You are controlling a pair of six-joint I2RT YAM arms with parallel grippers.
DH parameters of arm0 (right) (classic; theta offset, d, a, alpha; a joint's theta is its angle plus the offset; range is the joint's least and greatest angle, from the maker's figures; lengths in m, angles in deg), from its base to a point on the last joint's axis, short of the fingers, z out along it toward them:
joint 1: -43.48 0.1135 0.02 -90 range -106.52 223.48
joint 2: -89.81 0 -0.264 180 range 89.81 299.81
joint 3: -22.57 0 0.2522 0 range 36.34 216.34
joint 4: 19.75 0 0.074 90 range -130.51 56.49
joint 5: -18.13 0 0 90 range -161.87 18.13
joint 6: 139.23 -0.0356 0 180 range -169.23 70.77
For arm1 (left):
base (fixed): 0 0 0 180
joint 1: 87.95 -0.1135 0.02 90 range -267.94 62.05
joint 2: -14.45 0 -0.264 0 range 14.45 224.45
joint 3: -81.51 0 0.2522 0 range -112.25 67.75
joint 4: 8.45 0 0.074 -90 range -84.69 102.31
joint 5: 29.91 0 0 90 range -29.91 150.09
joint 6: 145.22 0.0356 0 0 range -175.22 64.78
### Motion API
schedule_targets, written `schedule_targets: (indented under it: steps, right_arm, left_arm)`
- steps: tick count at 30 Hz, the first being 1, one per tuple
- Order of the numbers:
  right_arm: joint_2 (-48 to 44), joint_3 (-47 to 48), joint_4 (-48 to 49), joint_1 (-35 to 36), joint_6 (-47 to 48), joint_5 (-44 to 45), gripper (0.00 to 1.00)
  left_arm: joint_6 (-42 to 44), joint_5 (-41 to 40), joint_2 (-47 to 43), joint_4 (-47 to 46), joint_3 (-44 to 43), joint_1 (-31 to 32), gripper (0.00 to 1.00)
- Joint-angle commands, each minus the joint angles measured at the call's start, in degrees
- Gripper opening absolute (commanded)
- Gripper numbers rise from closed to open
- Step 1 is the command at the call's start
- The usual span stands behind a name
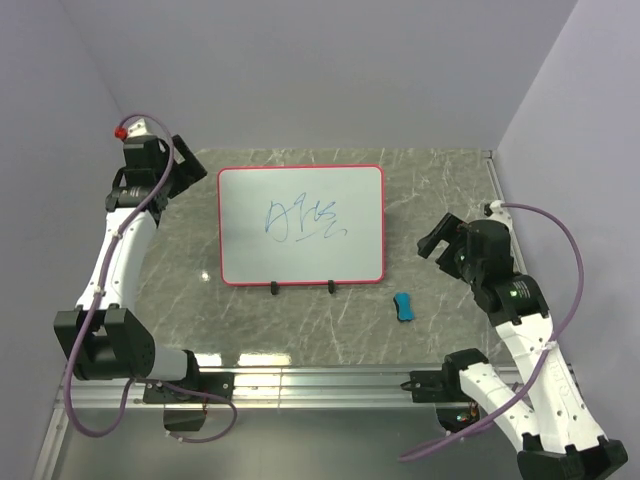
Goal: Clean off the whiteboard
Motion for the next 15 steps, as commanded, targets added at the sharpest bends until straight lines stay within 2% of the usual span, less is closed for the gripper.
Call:
schedule_targets:
  steps: [1,3,7,10,13,15]
  right_arm:
    - [0.28,2.53,-0.86,0.14,0.54,-2.26,1.0]
    - [0.1,1.91,-0.15,0.14,0.72,-2.7,1.0]
    - [1.94,1.47,-0.68,0.14,1.51,-2.52,1.0]
    - [6.77,1.03,-1.55,0.14,3.35,-4.19,1.0]
    - [15.64,1.47,-5.15,0.14,3.44,-3.67,0.98]
    - [21.35,0.86,-5.52,0.4,3.62,-4.28,0.94]
  left_arm:
    - [0.01,12.11,2.09,4.56,-5.55,-0.84,1.0]
    - [-0.15,11.38,3.05,4.64,-3.63,-1.27,0.99]
    - [-0.16,20.06,2.19,-0.35,3.66,-6.28,0.99]
    - [2.39,22.87,0.69,-3.85,7.62,-6.99,0.99]
    - [3.18,27.44,1.21,-6.16,9.31,-6.99,1.0]
    - [2.4,30.25,1.92,-7.74,9.92,-6.99,0.94]
